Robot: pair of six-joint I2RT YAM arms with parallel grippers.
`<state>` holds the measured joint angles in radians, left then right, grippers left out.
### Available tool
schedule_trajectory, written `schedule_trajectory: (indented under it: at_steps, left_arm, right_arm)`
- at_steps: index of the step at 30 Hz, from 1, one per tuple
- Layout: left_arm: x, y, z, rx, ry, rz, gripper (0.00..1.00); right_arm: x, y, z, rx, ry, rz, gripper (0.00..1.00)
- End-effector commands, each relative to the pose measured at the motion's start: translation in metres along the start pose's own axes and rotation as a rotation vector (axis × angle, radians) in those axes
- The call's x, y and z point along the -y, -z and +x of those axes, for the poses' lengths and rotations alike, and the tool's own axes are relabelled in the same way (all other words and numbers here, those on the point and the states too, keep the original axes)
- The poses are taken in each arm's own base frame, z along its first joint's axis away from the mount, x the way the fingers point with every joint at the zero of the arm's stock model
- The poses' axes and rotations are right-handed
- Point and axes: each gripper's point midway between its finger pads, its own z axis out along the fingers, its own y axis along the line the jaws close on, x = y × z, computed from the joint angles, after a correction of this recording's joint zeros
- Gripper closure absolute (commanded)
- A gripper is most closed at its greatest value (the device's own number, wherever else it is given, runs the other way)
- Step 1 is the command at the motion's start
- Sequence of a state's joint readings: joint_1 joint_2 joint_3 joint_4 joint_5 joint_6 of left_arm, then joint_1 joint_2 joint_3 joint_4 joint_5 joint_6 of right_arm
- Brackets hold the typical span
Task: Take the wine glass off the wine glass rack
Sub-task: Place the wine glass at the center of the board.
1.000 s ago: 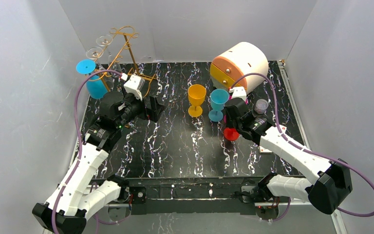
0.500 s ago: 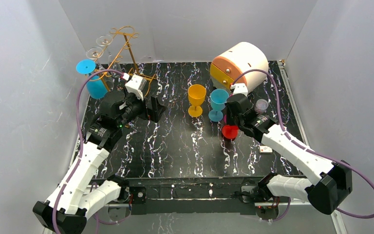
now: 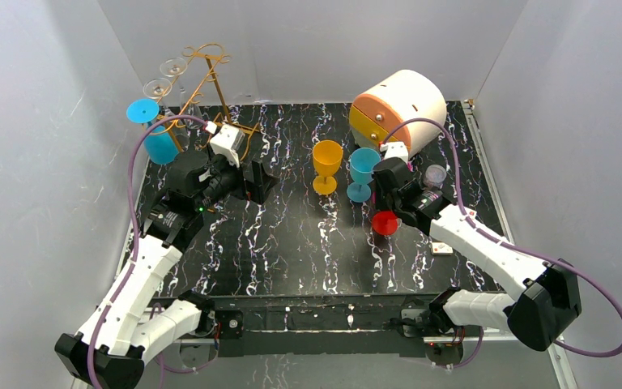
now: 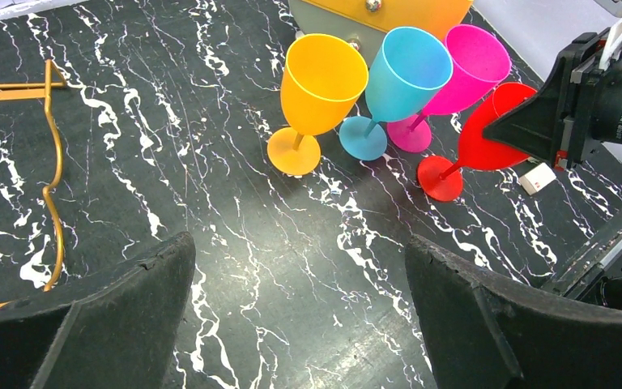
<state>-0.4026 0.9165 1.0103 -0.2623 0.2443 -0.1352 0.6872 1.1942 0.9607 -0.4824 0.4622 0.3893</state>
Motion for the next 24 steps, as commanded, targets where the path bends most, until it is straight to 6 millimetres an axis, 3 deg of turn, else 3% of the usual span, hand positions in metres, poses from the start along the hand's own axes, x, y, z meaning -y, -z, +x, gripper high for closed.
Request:
schedule_trajectory:
  at_steps: [1, 7, 12, 15, 21, 24]
  left_arm:
    - [0.005, 0.006, -0.009, 0.02, -0.018, 0.018, 0.02]
    - [0.006, 0.005, -0.01, 0.018, -0.018, 0.026, 0.02]
    - [0.005, 0.006, -0.012, 0.022, -0.019, 0.018, 0.02]
    - [0.005, 0.008, -0.014, 0.029, -0.019, 0.015, 0.02]
    - [-0.001, 0.011, -0.016, 0.024, -0.028, -0.025, 0.02]
    - [-0.015, 0.009, 0.001, -0.015, 0.003, -0.099, 0.02]
  right_arm:
    - [0.003, -0.003, -0.005, 0.028, -0.018, 0.01, 0.98]
    - [0.001, -0.002, -0.006, 0.029, -0.023, 0.002, 0.9]
    - [0.001, 0.001, -0.01, 0.027, -0.017, 0.003, 0.74]
    - [0.0, 0.005, -0.019, 0.04, -0.01, -0.003, 0.55]
    - [-0.015, 0.026, -0.047, 0.083, -0.014, -0.093, 0.36]
    - [-0.025, 0.038, -0.061, 0.105, -0.026, -0.158, 0.31]
